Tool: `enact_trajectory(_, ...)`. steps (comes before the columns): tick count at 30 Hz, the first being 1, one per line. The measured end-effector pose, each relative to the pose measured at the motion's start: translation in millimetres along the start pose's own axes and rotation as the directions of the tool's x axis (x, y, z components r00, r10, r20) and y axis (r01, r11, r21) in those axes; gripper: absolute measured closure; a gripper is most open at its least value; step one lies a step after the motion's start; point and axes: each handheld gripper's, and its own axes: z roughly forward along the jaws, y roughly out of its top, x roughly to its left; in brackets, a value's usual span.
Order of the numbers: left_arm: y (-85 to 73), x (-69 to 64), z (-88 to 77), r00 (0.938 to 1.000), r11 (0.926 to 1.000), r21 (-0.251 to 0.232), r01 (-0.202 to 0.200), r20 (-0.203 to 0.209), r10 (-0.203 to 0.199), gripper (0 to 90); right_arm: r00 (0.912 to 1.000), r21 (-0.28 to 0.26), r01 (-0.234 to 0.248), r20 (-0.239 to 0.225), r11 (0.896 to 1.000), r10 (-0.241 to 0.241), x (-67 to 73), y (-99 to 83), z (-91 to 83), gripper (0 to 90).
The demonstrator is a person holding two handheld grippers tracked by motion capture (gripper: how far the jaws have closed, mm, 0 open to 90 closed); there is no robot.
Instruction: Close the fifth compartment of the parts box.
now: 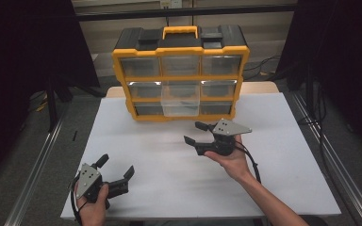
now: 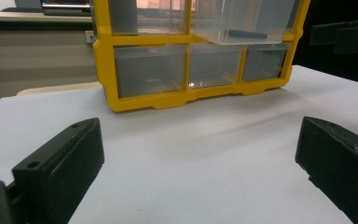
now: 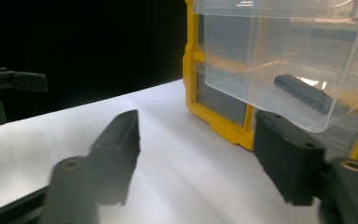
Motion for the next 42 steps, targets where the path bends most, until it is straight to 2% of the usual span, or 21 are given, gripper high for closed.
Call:
enact_trajectory(3,0.1,0.0,-0.1,1.0,1.0,0.002,-0.004,0.0,0.004,1.3,1.0,-0.001,0.001,-0.004,1.0,-0.001,-1.4,0.4,1.6,42.4)
enact_trajectory(12,0.1,0.2,0.0,1.0,1.0,0.0,0.0,0.003,0.0,1.3,0.9995,-0.001,0.025,-0.017,1.0,-0.025,-3.9,5.4,7.9,58.4)
enact_trajectory(18,-0.1,0.5,0.2,1.0,1.0,-0.001,0.001,-0.002,-0.001,1.3,0.9992,0.004,0.019,-0.034,1.0,-0.019,-8.1,11.5,11.8,68.3)
enact_trajectory(27,-0.2,0.5,0.5,1.0,1.0,0.0,0.001,0.0,-0.001,1.3,0.9995,0.013,0.022,-0.025,1.0,-0.021,-10.8,18.8,17.4,84.4)
enact_trajectory(32,-0.3,-0.3,0.7,1.0,1.0,-0.002,0.001,0.002,-0.001,1.3,0.9995,0.012,0.024,-0.019,1.0,-0.024,-14.4,19.9,21.6,89.8)
enact_trajectory(38,-0.3,0.2,0.7,1.0,1.0,-0.002,-0.001,0.0,0.001,1.3,0.9986,0.011,0.052,-0.014,0.999,-0.051,-16.6,23.1,26.8,90.0)
enact_trajectory(42,-0.2,0.3,0.5,1.0,1.0,-0.002,-0.001,0.0,0.001,1.3,0.9986,0.003,0.053,-0.006,0.999,-0.053,-19.3,25.1,29.9,90.0)
